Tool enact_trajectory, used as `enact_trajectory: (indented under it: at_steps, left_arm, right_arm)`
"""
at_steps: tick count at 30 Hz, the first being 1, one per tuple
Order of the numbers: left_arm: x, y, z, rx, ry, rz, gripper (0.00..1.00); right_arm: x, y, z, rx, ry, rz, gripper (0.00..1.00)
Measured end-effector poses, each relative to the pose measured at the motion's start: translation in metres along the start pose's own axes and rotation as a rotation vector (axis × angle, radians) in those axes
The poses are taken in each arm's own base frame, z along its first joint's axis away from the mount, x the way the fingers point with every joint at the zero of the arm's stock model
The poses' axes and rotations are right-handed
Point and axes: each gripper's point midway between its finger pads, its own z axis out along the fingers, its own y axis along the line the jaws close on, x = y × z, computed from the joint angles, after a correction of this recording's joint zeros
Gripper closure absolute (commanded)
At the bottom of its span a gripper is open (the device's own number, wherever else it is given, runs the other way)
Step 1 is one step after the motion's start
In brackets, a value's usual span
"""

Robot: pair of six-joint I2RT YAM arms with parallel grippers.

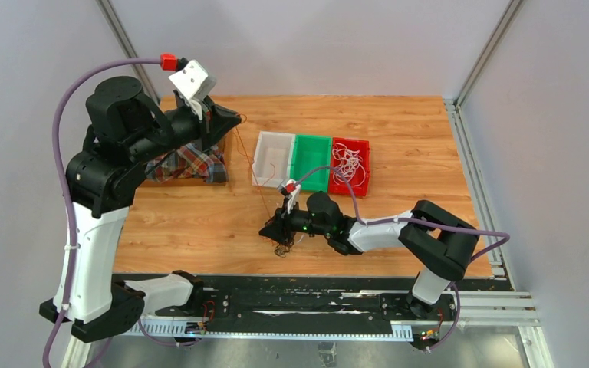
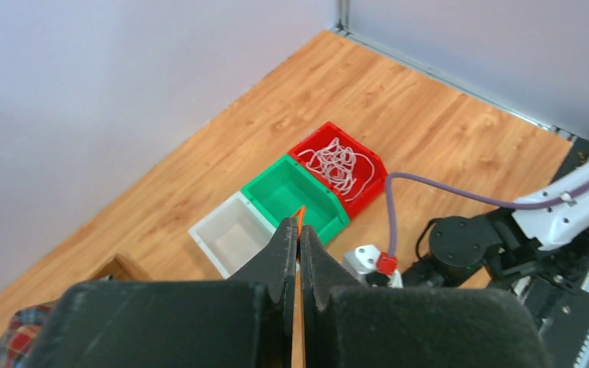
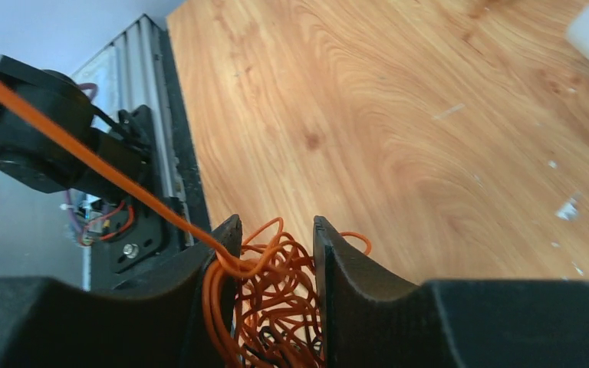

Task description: Untangle the cables

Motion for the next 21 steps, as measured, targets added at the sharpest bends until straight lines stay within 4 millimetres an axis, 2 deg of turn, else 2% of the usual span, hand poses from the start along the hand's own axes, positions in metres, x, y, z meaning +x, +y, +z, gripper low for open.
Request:
enact_trajectory:
  at_steps: [4,9,11,14,17,19,21]
  left_arm:
    - [-0.005,0.012,-0.001,-0.062,-0.006,0.021,1.0]
    - [-0.021,0.031,-0.005,-0.168,-0.053,0.064,1.0]
    - [-0.036,0.041,-0.009,-0.218,-0.099,0.094,1.0]
    - [-0.074,0.053,-0.022,-0.3,-0.216,0.145,1.0]
    - [-0.086,0.053,-0.03,-0.323,-0.263,0.165,1.0]
    - [-0.087,0.053,-0.033,-0.326,-0.274,0.169,1.0]
    - [-0.078,0.051,-0.029,-0.314,-0.256,0.163,1.0]
  right_arm:
    - [0.012,-0.016,-0.009,0.075,-0.002,-0.019,0.6]
    - [0.035,-0.035,-0.022,0.159,0.02,-0.027,0.54]
    - [0.045,-0.041,-0.027,0.188,0.038,-0.024,0.53]
    - [0.067,-0.052,-0.036,0.234,0.084,-0.016,0.5]
    - [0.078,-0.058,-0.042,0.261,0.112,-0.011,0.5]
    - [0.08,-0.059,-0.044,0.266,0.118,-0.009,0.52]
    - [0.078,-0.059,-0.047,0.27,0.118,-0.007,0.56]
